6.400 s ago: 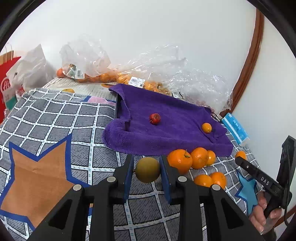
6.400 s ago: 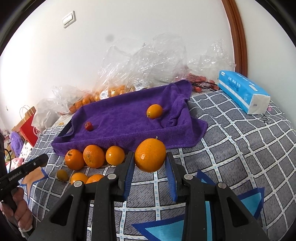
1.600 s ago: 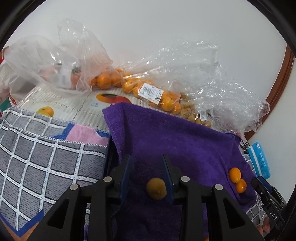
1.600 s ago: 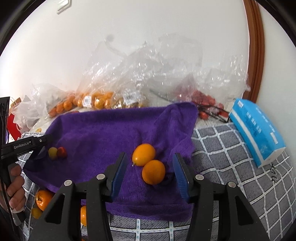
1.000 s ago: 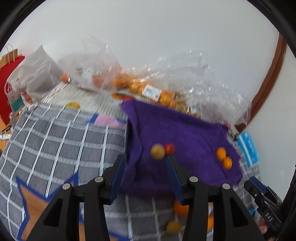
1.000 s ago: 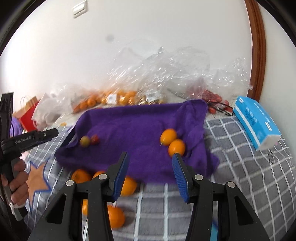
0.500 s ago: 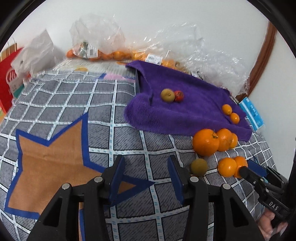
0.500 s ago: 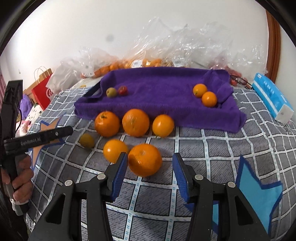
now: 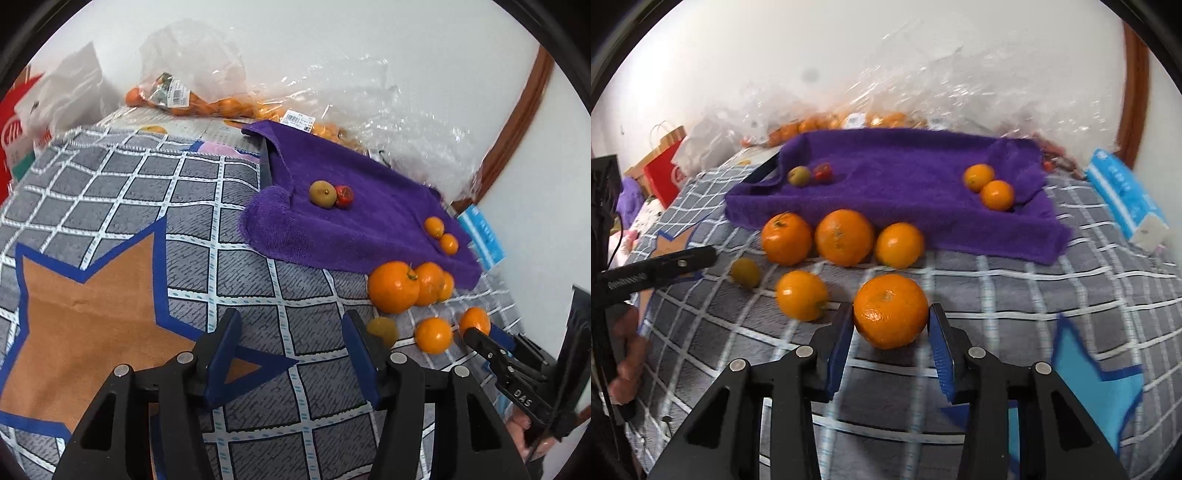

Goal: Organize fruits
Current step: 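Grasp a small yellow-green fruit with the left gripper while the right gripper grasps a large orange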

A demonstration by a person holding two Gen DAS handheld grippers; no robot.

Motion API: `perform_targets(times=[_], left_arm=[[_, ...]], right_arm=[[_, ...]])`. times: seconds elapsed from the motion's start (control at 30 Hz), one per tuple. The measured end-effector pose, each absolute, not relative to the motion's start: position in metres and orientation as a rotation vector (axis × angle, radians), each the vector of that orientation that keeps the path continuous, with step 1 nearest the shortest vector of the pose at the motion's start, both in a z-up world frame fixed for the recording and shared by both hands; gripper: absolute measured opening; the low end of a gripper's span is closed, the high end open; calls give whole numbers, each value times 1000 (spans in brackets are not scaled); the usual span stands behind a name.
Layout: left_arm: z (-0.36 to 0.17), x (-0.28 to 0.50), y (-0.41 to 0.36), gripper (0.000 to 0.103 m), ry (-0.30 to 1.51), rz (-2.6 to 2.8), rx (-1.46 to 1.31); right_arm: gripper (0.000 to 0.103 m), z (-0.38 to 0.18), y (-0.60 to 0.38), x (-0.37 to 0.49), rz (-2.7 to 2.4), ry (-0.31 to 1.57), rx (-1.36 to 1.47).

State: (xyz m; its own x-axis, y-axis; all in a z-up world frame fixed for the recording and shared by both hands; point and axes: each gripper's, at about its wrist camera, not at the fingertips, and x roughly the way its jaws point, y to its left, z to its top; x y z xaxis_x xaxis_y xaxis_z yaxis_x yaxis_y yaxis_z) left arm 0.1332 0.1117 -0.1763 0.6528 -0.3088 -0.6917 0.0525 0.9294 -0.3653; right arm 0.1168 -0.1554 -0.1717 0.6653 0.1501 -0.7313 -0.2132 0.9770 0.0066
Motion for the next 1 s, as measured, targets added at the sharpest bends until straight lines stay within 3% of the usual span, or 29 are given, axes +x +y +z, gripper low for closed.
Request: perform_targets(times=[0.23, 0.37, 0.7, 0.73, 0.77, 1.0], left_arm=[[-174, 134, 95, 53, 864, -251, -233], [-167, 123, 77, 44, 872, -303, -162], [-165, 137, 23, 43, 884, -282, 17], [-171, 141, 24, 28, 897, -279, 15], [-174, 140, 25, 24, 894, -276, 13], [-175, 139, 31, 24, 894, -318, -32]], right_arm=[[41, -177, -178, 123, 180, 847, -79], [41, -177, -188, 124, 203, 844, -12], [41, -176, -202, 123, 204, 829, 75], [41, -176, -203, 123, 204, 829, 82], [41, -176, -204, 123, 203, 828, 87], [41, -181, -200, 127, 194, 860, 68]])
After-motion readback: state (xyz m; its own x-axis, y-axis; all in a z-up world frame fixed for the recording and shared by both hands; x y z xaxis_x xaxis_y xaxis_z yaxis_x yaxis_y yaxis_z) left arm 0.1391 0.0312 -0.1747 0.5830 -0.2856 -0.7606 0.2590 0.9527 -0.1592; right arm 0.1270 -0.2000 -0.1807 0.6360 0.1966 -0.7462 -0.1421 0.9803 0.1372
